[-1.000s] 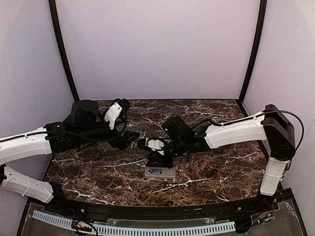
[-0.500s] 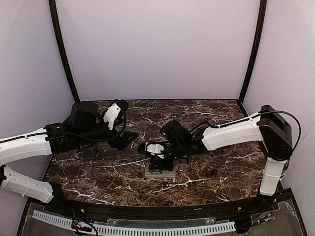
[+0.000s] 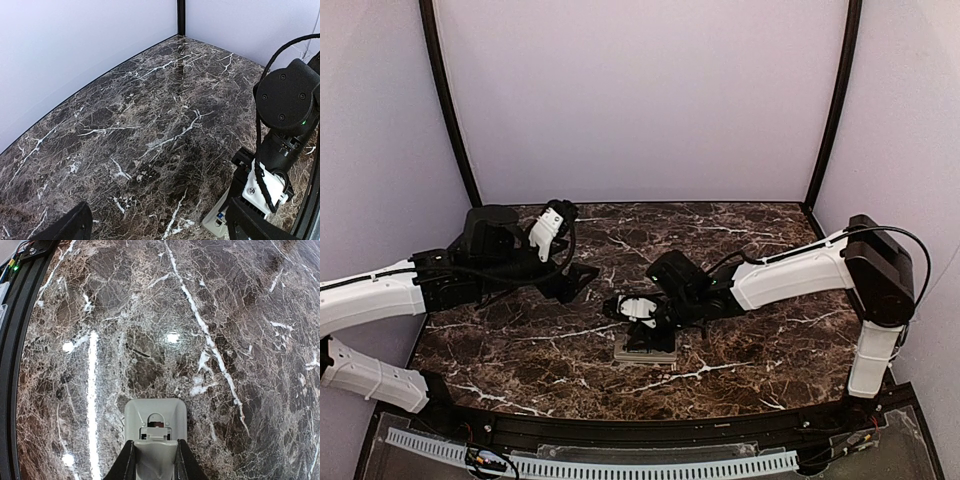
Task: Load the batteries into the remote control
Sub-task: Place the battery cover on the remote control without the battery cover.
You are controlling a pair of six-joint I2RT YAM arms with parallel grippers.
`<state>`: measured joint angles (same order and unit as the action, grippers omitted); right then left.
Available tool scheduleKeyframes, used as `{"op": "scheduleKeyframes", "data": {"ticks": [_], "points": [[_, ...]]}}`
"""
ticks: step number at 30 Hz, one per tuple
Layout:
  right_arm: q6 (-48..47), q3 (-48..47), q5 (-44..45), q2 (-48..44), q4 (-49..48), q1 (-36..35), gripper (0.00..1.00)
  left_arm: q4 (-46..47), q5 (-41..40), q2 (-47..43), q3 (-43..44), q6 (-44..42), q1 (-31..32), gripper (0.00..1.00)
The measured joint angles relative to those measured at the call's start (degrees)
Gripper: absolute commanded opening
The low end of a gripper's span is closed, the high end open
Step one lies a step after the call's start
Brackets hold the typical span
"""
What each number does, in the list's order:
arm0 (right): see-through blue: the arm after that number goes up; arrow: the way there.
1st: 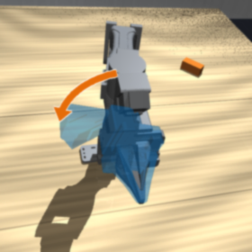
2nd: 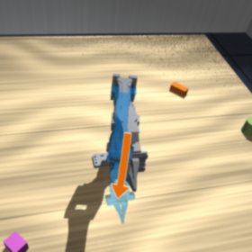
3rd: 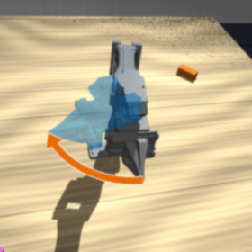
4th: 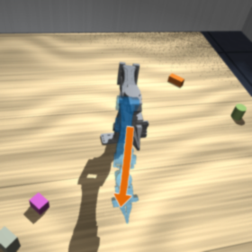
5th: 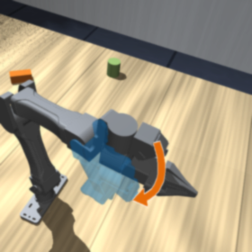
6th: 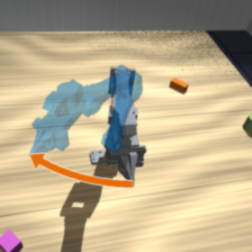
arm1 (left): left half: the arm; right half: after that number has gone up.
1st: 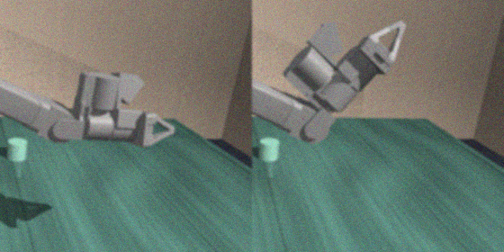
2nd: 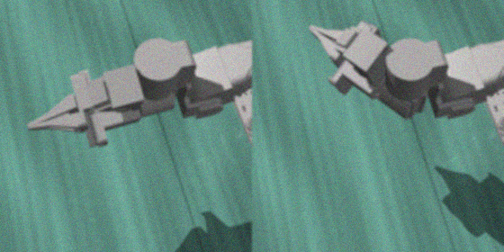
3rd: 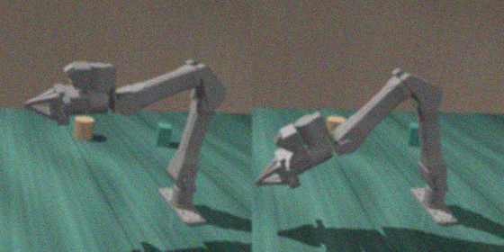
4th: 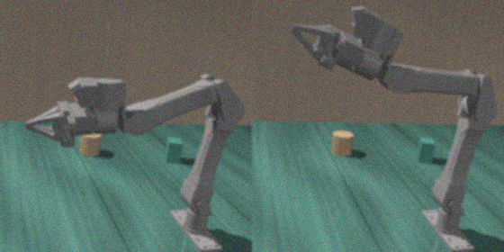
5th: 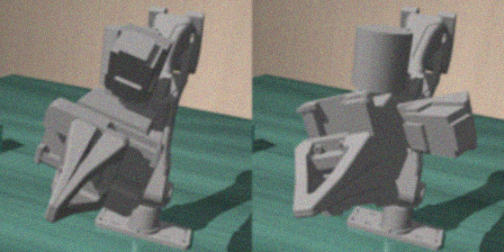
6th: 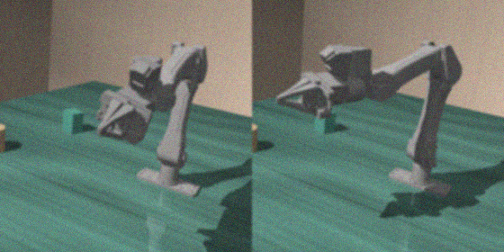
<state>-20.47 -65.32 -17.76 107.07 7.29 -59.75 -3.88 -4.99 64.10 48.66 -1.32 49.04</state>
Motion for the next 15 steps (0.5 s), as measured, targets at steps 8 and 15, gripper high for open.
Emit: {"op": "scheduleKeyframes", "data": {"ticks": [8, 15], "points": [[0.0, 0.0, 0.9, 0.0, 0.1, -0.3, 0.13, 0.0, 0.1, 0.4, 0.0, 0.5, -0.3, 0.94], [0.0, -0.6, 2.3, -0.3, 1.7, -0.9, 0.13, 0.0, 0.5, 0.5, 0.0, 0.5, -0.4, 0.94]]}}
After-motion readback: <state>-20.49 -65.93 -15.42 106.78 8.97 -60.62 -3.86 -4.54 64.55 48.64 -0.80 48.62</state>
